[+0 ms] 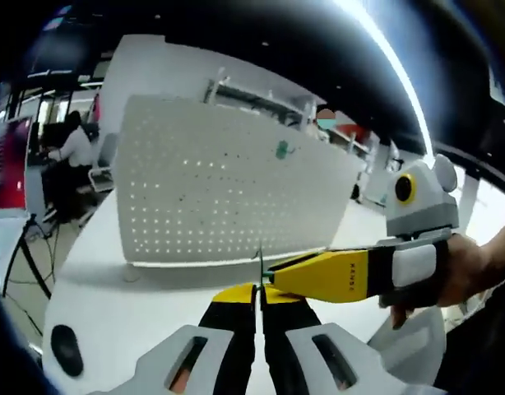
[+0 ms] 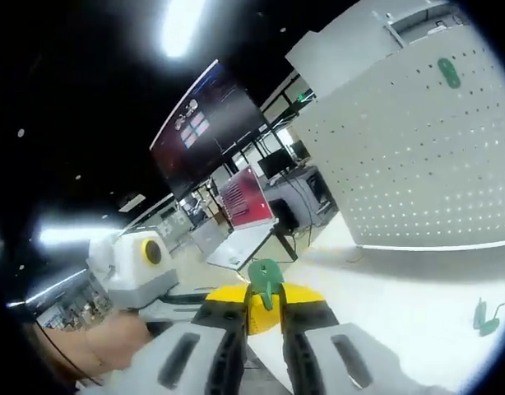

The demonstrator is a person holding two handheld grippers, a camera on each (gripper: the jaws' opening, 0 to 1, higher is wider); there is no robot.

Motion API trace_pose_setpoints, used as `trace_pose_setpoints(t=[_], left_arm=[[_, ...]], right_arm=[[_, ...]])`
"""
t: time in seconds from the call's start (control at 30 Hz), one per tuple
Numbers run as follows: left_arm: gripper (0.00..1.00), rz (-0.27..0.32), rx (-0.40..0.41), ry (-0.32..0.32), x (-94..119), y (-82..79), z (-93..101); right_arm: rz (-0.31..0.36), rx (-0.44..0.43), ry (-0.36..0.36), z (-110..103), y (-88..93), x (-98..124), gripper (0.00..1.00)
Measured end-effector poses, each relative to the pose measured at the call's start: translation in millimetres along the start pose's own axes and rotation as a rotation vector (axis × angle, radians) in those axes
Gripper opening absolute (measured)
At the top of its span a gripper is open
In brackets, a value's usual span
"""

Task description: Insert the hook assembly into the mounting plate slot until the hook locks in place.

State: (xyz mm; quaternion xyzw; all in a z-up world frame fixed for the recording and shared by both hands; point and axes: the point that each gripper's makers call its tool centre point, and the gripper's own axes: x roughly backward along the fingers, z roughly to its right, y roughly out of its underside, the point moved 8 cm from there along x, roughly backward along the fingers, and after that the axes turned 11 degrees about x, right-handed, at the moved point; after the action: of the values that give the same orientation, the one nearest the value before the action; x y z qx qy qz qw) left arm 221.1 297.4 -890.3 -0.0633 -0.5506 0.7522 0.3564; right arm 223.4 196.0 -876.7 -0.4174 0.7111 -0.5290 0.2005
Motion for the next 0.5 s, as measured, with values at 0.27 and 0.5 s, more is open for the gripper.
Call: trace_pose_setpoints(t=[0.27,0.5], left_arm=[[0.01,0.024,-0.028,-0.004,0.5,-2.6,-0.9],[0.01,0.039,-0.049,-0.018,0.0,-5.5,-2.2]], right_arm=[[0.012,-0.028,0.0,1.0,-3.3,0.9,0.05],[0.021,-0.003,0.021,-0.2,-6.0,-4.3,0.02]])
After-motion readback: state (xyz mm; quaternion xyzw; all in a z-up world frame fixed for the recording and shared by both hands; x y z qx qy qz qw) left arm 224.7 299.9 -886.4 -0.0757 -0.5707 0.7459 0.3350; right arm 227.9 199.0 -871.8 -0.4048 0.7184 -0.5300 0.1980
